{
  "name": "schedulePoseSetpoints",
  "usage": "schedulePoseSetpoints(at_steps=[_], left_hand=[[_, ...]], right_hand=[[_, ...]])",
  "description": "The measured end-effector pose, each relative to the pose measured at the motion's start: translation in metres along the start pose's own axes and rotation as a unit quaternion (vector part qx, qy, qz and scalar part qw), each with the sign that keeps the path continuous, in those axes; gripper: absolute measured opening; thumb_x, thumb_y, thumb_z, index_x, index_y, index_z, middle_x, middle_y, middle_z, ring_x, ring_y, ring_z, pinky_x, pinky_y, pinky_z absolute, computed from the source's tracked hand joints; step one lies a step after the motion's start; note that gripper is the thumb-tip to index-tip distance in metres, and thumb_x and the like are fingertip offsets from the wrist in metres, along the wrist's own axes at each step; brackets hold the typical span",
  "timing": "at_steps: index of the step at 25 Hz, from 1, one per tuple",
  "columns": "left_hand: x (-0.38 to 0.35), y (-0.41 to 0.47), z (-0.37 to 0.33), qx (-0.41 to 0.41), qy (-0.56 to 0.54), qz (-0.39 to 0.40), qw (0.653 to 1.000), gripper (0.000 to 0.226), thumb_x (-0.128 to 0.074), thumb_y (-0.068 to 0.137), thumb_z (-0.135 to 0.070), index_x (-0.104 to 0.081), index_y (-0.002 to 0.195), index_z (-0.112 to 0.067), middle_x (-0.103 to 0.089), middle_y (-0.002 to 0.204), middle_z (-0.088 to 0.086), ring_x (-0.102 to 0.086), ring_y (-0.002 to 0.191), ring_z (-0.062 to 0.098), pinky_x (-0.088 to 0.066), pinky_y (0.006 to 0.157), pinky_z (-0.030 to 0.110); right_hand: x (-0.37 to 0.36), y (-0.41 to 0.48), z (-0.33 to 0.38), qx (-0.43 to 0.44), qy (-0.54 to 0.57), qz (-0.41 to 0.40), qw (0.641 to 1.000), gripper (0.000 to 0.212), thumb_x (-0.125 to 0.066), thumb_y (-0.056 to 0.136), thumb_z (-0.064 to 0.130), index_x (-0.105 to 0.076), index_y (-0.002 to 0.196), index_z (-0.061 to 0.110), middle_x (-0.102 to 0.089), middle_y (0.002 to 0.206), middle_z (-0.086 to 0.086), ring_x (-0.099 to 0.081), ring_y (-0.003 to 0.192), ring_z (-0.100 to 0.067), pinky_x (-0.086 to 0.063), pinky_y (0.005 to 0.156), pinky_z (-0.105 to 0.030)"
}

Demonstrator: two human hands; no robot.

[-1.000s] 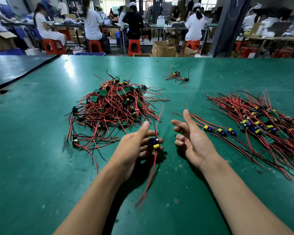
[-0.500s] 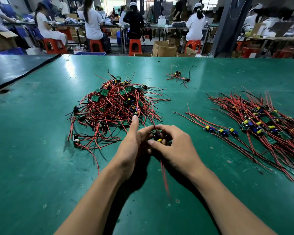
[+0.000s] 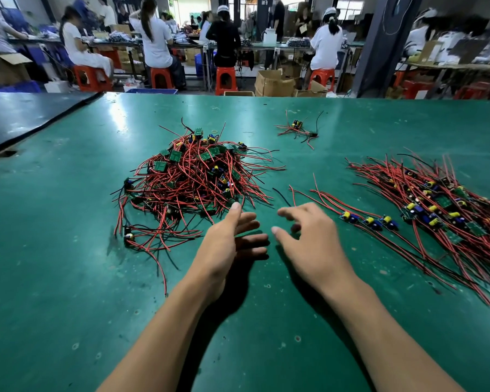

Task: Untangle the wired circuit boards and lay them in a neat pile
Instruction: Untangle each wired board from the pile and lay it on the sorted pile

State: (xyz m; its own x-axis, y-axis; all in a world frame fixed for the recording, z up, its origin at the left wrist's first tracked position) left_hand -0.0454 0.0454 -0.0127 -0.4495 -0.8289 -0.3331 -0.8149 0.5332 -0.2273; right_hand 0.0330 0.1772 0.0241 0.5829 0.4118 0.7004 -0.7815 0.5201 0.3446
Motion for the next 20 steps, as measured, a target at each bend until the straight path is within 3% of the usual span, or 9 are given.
schedulePoseSetpoints(at_steps=[3, 6, 9, 12, 15, 17, 19, 20], left_hand=[[0.016, 0.004, -0.017, -0.094, 0.002, -0.068, 0.993, 0.019, -0.049, 0.101, -0.021, -0.059, 0.116, -0.014, -0.062, 0.115, 0.012, -0.068, 0.09, 0.023, -0.058, 0.075, 0.036], [0.031, 0.005, -0.026, -0.129, -0.016, -0.12, 0.984, 0.038, -0.051, 0.099, -0.01, -0.044, 0.136, -0.016, -0.056, 0.109, 0.006, -0.067, 0.096, 0.029, -0.057, 0.084, 0.045], [0.037, 0.003, -0.024, -0.123, -0.014, -0.147, 0.981, 0.052, -0.051, 0.098, -0.004, -0.034, 0.145, -0.018, -0.053, 0.117, 0.008, -0.07, 0.09, 0.029, -0.059, 0.074, 0.042], [0.043, -0.002, -0.03, -0.158, 0.094, -0.191, 0.964, 0.057, -0.05, 0.095, 0.0, -0.035, 0.145, -0.022, -0.045, 0.135, 0.004, -0.072, 0.075, 0.023, -0.06, 0.065, 0.039], [0.046, -0.003, -0.033, -0.165, 0.213, -0.2, 0.942, 0.064, -0.05, 0.09, 0.002, -0.034, 0.147, -0.024, -0.04, 0.143, 0.005, -0.073, 0.074, 0.019, -0.06, 0.063, 0.033], [0.042, -0.003, -0.036, -0.176, 0.285, -0.188, 0.923, 0.063, -0.052, 0.088, 0.0, -0.038, 0.146, -0.021, -0.038, 0.147, 0.007, -0.07, 0.097, 0.023, -0.06, 0.075, 0.035], [0.044, -0.002, -0.04, -0.179, 0.363, -0.19, 0.895, 0.061, -0.054, 0.086, -0.003, -0.041, 0.144, -0.018, -0.038, 0.15, 0.007, -0.056, 0.122, 0.03, -0.048, 0.101, 0.044], [0.047, -0.001, -0.043, -0.179, 0.4, -0.195, 0.877, 0.06, -0.054, 0.086, -0.004, -0.043, 0.144, -0.016, -0.043, 0.148, 0.009, -0.054, 0.124, 0.03, -0.043, 0.107, 0.045]], right_hand=[[-0.03, -0.005, 0.008, 0.036, -0.01, 0.091, 0.995, 0.026, -0.071, 0.088, 0.032, -0.075, 0.11, 0.02, -0.067, 0.11, -0.001, -0.06, 0.108, -0.021, -0.045, 0.099, -0.034], [-0.018, 0.003, -0.015, -0.019, -0.068, 0.057, 0.996, 0.032, -0.068, 0.089, 0.04, -0.073, 0.116, 0.025, -0.066, 0.124, 0.001, -0.053, 0.12, -0.025, -0.04, 0.105, -0.036], [0.006, 0.011, -0.048, -0.098, -0.121, 0.021, 0.988, 0.043, -0.066, 0.09, 0.042, -0.067, 0.128, 0.022, -0.061, 0.136, -0.002, -0.047, 0.127, -0.028, -0.037, 0.106, -0.036], [0.011, 0.01, -0.055, -0.124, -0.149, 0.006, 0.981, 0.05, -0.064, 0.091, 0.044, -0.061, 0.135, 0.022, -0.054, 0.142, -0.004, -0.042, 0.132, -0.029, -0.034, 0.107, -0.039], [-0.005, 0.005, -0.031, -0.049, -0.115, 0.015, 0.992, 0.047, -0.066, 0.09, 0.043, -0.065, 0.132, 0.021, -0.054, 0.14, -0.003, -0.044, 0.131, -0.025, -0.033, 0.109, -0.036], [-0.016, 0.002, -0.021, -0.02, -0.081, 0.044, 0.996, 0.041, -0.067, 0.09, 0.04, -0.068, 0.127, 0.021, -0.056, 0.139, -0.003, -0.045, 0.131, -0.022, -0.033, 0.111, -0.034], [-0.018, 0.001, -0.018, -0.016, -0.064, 0.056, 0.996, 0.035, -0.068, 0.09, 0.038, -0.071, 0.12, 0.022, -0.058, 0.136, -0.003, -0.046, 0.13, -0.022, -0.033, 0.111, -0.033], [-0.017, 0.001, -0.019, -0.018, -0.056, 0.052, 0.997, 0.031, -0.069, 0.089, 0.037, -0.073, 0.116, 0.022, -0.06, 0.133, -0.002, -0.048, 0.128, -0.022, -0.033, 0.109, -0.032]])
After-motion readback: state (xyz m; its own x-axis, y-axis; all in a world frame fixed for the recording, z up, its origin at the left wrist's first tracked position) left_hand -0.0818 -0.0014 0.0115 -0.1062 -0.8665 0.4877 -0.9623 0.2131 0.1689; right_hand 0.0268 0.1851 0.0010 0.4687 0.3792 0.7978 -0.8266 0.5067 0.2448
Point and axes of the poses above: each hand's wrist, its own y-axis towards the middle knuckle, its own x-axis out of the back of the hand, z = x × y, the point moved 8 cm from there along y, towards the middle knuckle
